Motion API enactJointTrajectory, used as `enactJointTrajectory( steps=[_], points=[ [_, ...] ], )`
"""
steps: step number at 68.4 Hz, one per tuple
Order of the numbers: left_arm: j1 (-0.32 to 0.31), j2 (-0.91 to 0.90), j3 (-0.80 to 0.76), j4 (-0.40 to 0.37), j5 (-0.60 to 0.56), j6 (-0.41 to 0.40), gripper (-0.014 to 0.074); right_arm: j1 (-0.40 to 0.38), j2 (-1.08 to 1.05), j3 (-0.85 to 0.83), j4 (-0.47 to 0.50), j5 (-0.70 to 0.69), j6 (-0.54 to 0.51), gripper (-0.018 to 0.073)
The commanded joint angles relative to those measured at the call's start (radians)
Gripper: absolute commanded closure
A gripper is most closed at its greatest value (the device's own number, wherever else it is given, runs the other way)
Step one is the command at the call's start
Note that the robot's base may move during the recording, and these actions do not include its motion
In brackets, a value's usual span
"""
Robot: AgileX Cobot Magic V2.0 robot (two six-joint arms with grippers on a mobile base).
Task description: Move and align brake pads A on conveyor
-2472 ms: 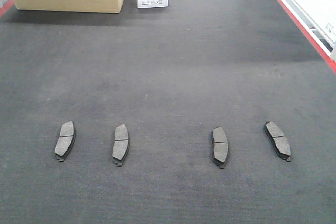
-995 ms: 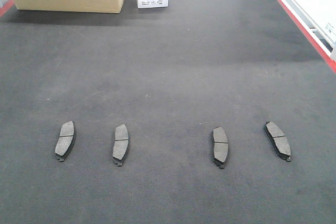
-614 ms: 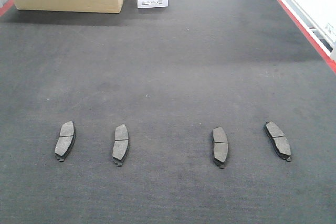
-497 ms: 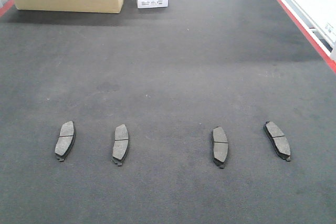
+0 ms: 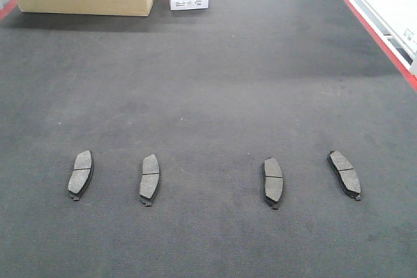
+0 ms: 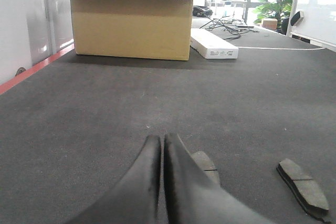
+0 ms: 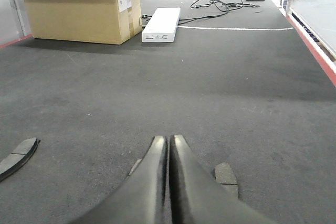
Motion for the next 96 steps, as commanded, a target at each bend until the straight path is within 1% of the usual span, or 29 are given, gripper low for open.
enactJointTrajectory(
  steps=[1,41,46,49,54,57,61,64,66,71,75,84,89,96],
  points=[
    [-0.003,-0.016,-0.009,0.001,-0.071,0.000,0.0603,-0.005,0.012,-0.027,-0.019,-0.073,-0.010,0.0568],
    [-0.003,-0.016,-0.009,0.001,-0.071,0.000,0.0603,-0.005,0.008,-0.027,-0.021,-0.059,-0.012,0.0568],
    [-0.003,-0.016,-0.009,0.001,-0.071,0.000,0.0603,-0.011,0.011,-0.027,-0.018,-0.076,-0.055,0.0568],
    [-0.003,-0.016,-0.009,0.001,-0.071,0.000,0.0603,-0.032,0.016,-0.027,0.009,-0.095,-0.102,0.0568],
    [-0.003,-0.016,-0.009,0.001,-0.071,0.000,0.0603,-0.094,0.021,-0.027,0.087,-0.136,-0.187,0.0568],
    [-0.003,-0.016,-0.009,0.001,-0.071,0.000,0.0603,-0.148,0.021,-0.027,0.157,-0.154,-0.239,0.0568],
    [-0.003,-0.016,-0.009,0.001,-0.071,0.000,0.0603,-0.234,0.021,-0.027,0.225,-0.171,-0.282,0.0568],
    [-0.003,-0.016,-0.009,0.001,-0.071,0.000,0.0603,-0.283,0.021,-0.027,0.248,-0.170,-0.292,0.0568],
    [-0.003,-0.016,-0.009,0.001,-0.071,0.000,0.0603,-0.318,0.021,-0.027,0.250,-0.165,-0.292,0.0568],
    [-0.003,-0.016,-0.009,0.001,-0.071,0.000,0.0603,-0.378,0.021,-0.027,0.243,-0.151,-0.292,0.0568],
    [-0.003,-0.016,-0.009,0.001,-0.071,0.000,0.0603,-0.398,0.018,-0.027,0.223,-0.147,-0.292,0.0568],
    [-0.003,-0.016,-0.009,0.001,-0.071,0.000,0.0603,-0.401,-0.008,-0.017,0.195,-0.154,-0.292,0.0568],
    [-0.003,-0.016,-0.009,0.001,-0.071,0.000,0.0603,-0.401,-0.040,0.034,0.179,-0.205,-0.292,0.0568],
    [-0.003,-0.016,-0.009,0.001,-0.071,0.000,0.0603,-0.401,-0.107,0.169,0.176,-0.308,-0.291,0.0568]
  ],
)
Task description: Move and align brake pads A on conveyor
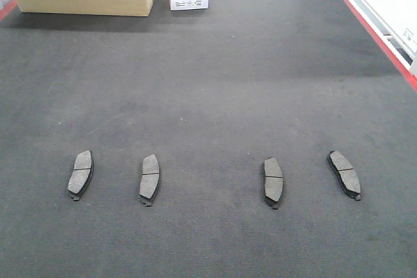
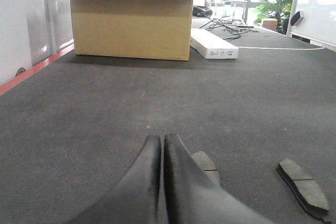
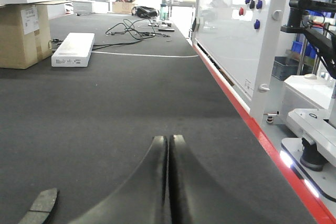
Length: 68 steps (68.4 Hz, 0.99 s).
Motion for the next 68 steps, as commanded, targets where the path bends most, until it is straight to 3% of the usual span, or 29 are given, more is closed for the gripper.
enactJointTrajectory(
  steps=[1,12,32,68],
  points=[
    [-0.003,-0.015,-0.009,0.001,-0.071,-0.001,0.0603,-0.006,-0.044,0.081,-0.015,-0.161,-0.010,0.0568],
    [-0.003,-0.014,-0.009,0.001,-0.072,-0.001,0.0603,-0.002,-0.111,0.253,-0.015,-0.302,0.036,0.0568],
    [-0.003,-0.014,-0.009,0.001,-0.072,-0.001,0.0603,-0.001,-0.111,0.256,0.030,-0.273,0.067,0.0568],
    [-0.003,-0.014,-0.009,0.001,-0.072,-0.001,0.0603,-0.001,-0.111,0.255,0.028,-0.270,0.067,0.0568]
  ],
)
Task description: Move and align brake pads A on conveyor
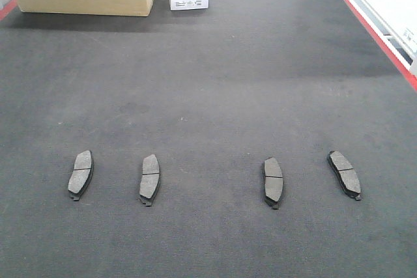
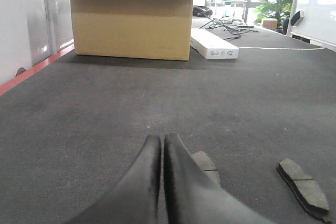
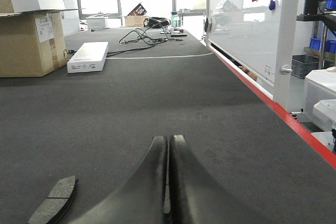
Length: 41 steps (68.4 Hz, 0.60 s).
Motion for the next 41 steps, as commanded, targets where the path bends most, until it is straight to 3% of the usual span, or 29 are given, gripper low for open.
enactJointTrajectory(
  steps=[1,41],
  points=[
    [-0.003,-0.014,-0.009,0.001,-0.073,-0.001,0.0603,-0.001,-0.010,0.009,-0.004,-0.077,-0.001,0.0568],
    [-0.003,-0.014,-0.009,0.001,-0.073,-0.001,0.0603,-0.001,-0.010,0.009,-0.004,-0.077,-0.001,0.0568]
  ],
)
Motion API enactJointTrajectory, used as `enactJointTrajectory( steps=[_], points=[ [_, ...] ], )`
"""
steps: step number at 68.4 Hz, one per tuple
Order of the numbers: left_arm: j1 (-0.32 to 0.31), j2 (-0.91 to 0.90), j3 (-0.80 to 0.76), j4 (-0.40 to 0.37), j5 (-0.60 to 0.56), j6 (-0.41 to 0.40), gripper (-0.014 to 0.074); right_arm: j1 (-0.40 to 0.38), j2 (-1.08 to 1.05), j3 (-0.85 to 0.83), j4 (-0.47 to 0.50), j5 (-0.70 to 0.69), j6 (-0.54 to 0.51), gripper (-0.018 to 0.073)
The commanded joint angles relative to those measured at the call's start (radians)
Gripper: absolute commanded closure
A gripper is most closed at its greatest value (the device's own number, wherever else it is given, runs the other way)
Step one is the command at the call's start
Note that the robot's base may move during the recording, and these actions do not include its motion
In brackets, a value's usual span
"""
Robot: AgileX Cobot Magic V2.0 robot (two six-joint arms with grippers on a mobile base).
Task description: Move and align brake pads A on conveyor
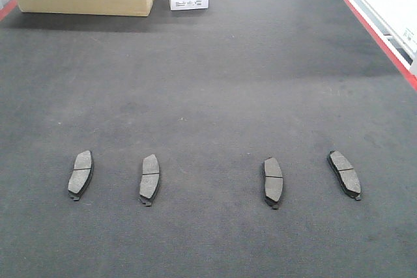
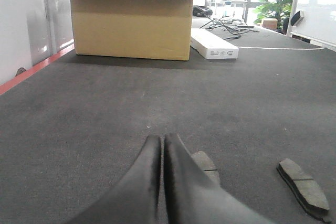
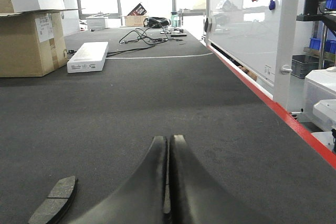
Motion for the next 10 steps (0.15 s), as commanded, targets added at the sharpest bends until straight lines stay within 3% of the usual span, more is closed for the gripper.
enactJointTrajectory(
  steps=[1,10],
  points=[
    [-0.003,-0.014,-0.009,0.001,-0.073,-0.001,0.0603,-0.001,-0.010,0.009,-0.004,-0.078,-0.002,0.0568],
    [-0.003,-0.014,-0.009,0.001,-0.073,-0.001,0.0603,-0.001,-0.010,0.009,-0.004,-0.078,-0.002,0.0568]
  ],
)
